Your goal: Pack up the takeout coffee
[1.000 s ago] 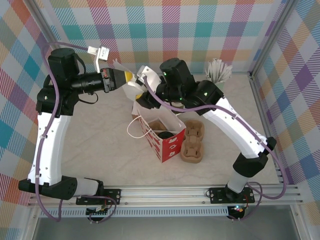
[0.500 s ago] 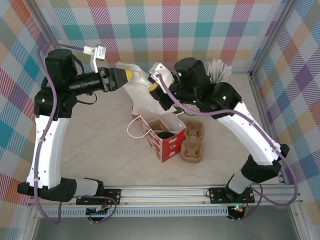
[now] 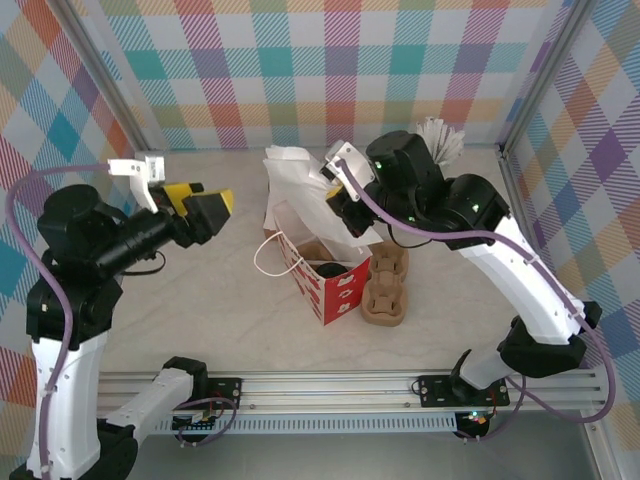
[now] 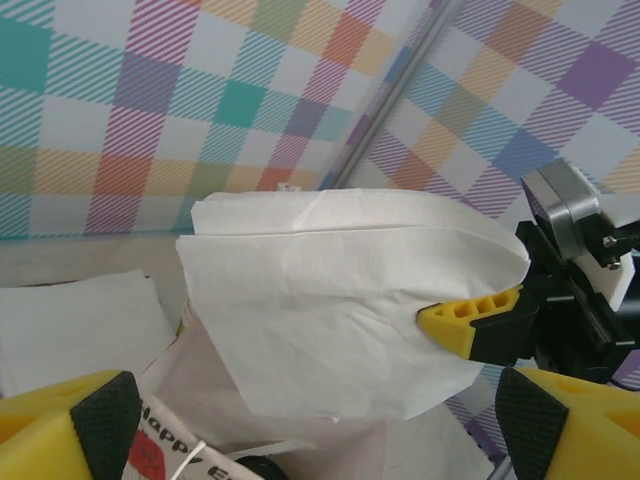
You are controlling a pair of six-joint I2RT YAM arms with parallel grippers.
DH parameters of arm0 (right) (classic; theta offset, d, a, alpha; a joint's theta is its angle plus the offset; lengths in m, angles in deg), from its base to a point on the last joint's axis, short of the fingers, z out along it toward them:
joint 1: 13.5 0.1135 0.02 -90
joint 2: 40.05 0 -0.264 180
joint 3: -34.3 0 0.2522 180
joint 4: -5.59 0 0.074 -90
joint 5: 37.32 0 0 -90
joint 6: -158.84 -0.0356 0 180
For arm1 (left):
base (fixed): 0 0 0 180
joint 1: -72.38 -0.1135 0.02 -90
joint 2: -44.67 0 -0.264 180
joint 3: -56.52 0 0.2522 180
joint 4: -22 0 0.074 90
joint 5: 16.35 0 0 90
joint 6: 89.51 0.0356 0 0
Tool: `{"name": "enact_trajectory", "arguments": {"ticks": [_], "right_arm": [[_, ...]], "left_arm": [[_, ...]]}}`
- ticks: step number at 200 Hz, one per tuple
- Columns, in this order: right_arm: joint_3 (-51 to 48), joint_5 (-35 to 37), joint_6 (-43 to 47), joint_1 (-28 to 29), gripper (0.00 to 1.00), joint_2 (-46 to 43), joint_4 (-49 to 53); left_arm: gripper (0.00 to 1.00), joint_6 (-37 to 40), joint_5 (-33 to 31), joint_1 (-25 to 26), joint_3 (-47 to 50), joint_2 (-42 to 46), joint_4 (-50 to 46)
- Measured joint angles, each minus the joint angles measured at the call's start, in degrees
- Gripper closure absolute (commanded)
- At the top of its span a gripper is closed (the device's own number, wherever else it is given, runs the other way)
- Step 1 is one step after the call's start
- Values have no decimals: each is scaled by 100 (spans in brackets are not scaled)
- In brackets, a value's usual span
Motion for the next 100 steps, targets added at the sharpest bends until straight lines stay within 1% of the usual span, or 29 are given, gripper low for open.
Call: {"name": "enact_trajectory", "arguments": {"ticks": [40, 100], "right_arm": [[-339, 42, -214, 0, 100, 2, 173], [-409, 101, -341, 0, 100, 146, 673]], "left_arm": [[5, -98, -470, 0, 813, 463, -267], [4, -240, -820, 0, 1318, 1032, -520]]}}
